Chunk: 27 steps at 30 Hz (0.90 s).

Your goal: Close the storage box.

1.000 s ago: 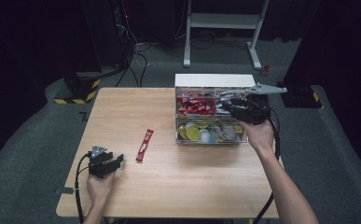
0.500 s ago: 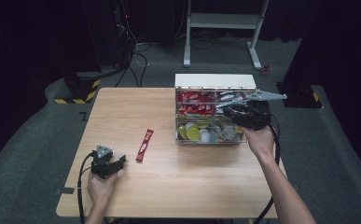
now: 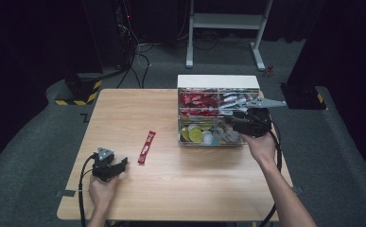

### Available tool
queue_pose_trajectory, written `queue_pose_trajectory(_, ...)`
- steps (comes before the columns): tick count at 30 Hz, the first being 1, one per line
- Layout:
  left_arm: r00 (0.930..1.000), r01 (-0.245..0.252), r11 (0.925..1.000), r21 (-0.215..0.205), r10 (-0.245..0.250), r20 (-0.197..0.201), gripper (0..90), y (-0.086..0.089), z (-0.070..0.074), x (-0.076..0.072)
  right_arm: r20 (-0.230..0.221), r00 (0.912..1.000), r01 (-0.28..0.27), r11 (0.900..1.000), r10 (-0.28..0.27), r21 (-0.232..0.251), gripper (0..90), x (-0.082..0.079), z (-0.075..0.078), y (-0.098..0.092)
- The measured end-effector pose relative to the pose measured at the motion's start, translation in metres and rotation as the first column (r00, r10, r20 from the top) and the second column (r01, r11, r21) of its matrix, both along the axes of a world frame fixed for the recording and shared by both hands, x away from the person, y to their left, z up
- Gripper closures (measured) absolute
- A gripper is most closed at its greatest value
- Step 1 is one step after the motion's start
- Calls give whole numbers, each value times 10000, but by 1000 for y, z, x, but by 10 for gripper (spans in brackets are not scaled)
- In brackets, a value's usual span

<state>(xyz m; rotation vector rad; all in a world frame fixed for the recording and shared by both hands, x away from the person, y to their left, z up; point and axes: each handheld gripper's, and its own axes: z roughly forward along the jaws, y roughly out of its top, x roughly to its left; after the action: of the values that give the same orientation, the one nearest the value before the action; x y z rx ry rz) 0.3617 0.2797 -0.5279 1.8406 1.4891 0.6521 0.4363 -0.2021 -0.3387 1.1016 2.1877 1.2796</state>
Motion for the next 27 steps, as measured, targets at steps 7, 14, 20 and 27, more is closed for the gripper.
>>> queue_pose_trajectory(7, 10000, 9, 10000, 20, -9, -31, 385, 0, 0, 0, -64, 10000, -18, 9999, 18, 99, 537, -2, -6, -1)
queue_pose_trajectory(14, 10000, 11, 10000, 29, -11, -29, 385, 0, 0, 0, 88, 10000, 11, 9999, -13, 161, 532, -8, -5, -5)
queue_pose_trajectory(20, 10000, 12, 10000, 14, -12, -31, 384, 0, 0, 0, 80, 9998, 153, 9998, -154, 142, 526, -12, -10, -12)
queue_pose_trajectory(27, 10000, 21, 10000, 14, -21, -32, 382, 0, 0, 0, 213, 9994, 255, 9990, -263, 367, 475, -17, -17, -22)
